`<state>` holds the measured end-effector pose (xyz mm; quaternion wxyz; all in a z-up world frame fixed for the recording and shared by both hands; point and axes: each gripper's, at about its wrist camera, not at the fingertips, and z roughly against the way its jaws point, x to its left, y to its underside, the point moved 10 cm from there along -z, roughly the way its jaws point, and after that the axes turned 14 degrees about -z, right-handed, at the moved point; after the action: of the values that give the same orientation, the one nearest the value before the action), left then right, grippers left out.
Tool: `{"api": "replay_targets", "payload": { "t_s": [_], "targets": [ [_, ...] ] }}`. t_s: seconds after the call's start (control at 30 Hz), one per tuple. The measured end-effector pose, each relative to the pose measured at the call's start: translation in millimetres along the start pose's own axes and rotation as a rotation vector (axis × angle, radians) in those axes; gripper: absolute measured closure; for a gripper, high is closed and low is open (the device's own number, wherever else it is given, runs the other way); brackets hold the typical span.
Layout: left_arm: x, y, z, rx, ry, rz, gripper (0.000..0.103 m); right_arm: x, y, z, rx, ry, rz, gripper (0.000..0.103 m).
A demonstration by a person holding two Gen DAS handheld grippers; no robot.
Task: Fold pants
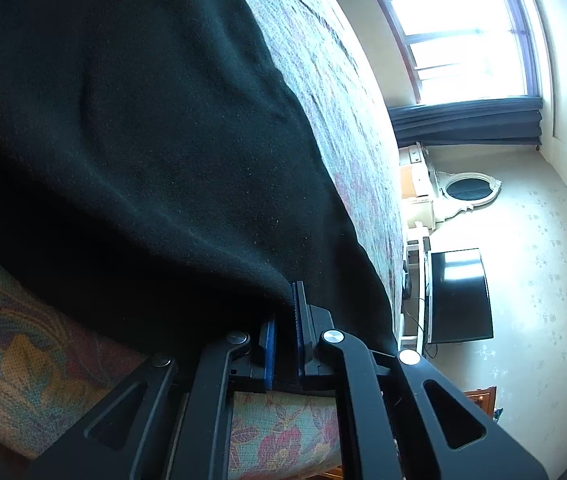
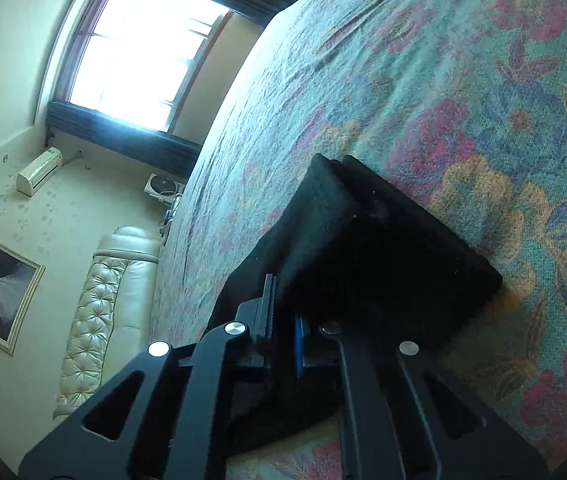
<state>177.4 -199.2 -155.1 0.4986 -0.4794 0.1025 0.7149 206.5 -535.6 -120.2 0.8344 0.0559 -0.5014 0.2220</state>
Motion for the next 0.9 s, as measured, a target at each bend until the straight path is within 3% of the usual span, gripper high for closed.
{"api": "replay_targets", "payload": {
  "t_s": [0.17,0.4,0.53,0.67,0.8,0.9],
  "targets": [
    [-14.3,-5.4,7.0,-0.016,-0.016,-0.07,0.096,8.2,-0.8,20.9,-0.026,-0.007,0.044,0.096],
    [9.3,20.4,4.8,0.052,-0.059,-0.072,0.096,-51.7,-0.2,22.2,-0.004,0.101,-0.011,0.096],
    [18.7,24.2,4.6,0.063,-0.048,-0.069,0.096,-64.5,1.7,21.2,0.016,0.092,-0.033,0.097],
    [15.3,24.9,9.4,0.082,-0.02,-0.086,0.094,-63.8,-6.7,37.2,0.024,0.101,-0.021,0.084],
    [10.1,36.4,19.4,0.14,-0.005,-0.138,0.092,-54.1,-29.5,68.2,-0.076,0.183,0.085,0.056],
    [8.6,34.6,32.2,0.134,0.01,-0.187,0.092,-51.7,-45.5,78.0,-0.094,0.213,0.116,0.055]
  ]
}}
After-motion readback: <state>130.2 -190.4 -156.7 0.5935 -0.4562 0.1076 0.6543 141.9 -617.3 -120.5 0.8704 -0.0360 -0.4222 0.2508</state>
